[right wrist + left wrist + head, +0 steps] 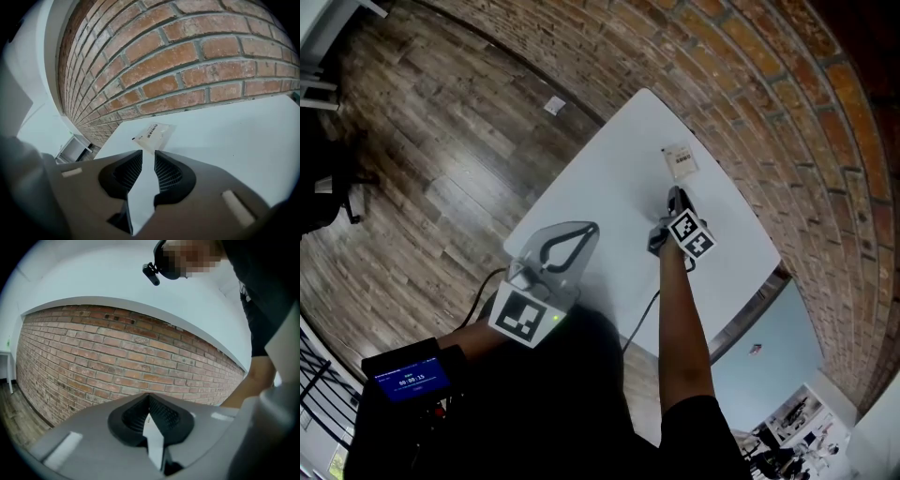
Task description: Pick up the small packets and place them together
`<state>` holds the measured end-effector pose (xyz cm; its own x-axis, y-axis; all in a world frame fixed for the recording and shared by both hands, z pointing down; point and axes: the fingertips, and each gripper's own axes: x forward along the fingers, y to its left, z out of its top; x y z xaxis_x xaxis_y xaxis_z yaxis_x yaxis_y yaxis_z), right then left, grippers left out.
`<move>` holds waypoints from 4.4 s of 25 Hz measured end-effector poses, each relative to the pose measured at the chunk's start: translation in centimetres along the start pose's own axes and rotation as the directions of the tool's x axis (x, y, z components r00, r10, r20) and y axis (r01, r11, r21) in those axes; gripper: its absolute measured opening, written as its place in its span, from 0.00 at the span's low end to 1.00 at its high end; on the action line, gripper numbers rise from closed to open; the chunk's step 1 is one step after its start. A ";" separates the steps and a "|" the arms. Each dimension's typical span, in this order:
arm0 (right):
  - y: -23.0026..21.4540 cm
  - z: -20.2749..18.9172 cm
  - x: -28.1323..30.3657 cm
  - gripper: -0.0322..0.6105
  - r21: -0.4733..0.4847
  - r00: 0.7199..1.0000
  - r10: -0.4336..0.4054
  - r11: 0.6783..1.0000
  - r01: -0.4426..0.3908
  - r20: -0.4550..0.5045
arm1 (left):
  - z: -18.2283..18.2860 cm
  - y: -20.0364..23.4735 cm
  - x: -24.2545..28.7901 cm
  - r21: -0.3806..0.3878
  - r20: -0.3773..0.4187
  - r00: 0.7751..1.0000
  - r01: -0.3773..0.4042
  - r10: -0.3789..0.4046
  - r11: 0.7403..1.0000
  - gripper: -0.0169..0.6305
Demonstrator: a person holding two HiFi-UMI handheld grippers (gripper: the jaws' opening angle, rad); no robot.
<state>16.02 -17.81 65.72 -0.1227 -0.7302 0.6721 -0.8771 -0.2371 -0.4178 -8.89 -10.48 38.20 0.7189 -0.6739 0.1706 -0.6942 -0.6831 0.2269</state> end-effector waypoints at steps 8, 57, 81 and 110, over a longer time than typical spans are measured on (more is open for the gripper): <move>-0.8 0.3 1.9 0.19 0.145 0.999 0.002 0.989 0.003 -0.036 | -0.8 1.3 -0.1 -0.055 -0.001 1.000 0.012 -0.012 0.998 0.03; 0.5 1.4 3.1 0.05 0.308 0.991 0.127 0.946 -0.106 -0.051 | -2.0 2.8 -0.7 -0.076 -0.018 0.999 -0.036 0.035 0.996 0.03; 3.0 -6.8 -11.8 0.05 -0.237 0.825 0.350 0.842 -0.484 -0.443 | -1.8 -7.7 -2.3 0.041 -0.002 0.998 0.057 -0.057 0.998 0.03; 3.1 -10.2 -11.7 0.31 -0.594 0.933 0.117 0.742 -0.310 -0.340 | -3.8 -10.9 -3.8 -0.019 0.003 0.997 -0.081 0.081 0.997 0.03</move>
<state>9.98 -3.49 62.79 -0.3751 -0.4916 0.7859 -0.8890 0.4311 -0.1547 -3.95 0.59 38.69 0.6605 -0.7275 0.1860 -0.7490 -0.6210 0.2309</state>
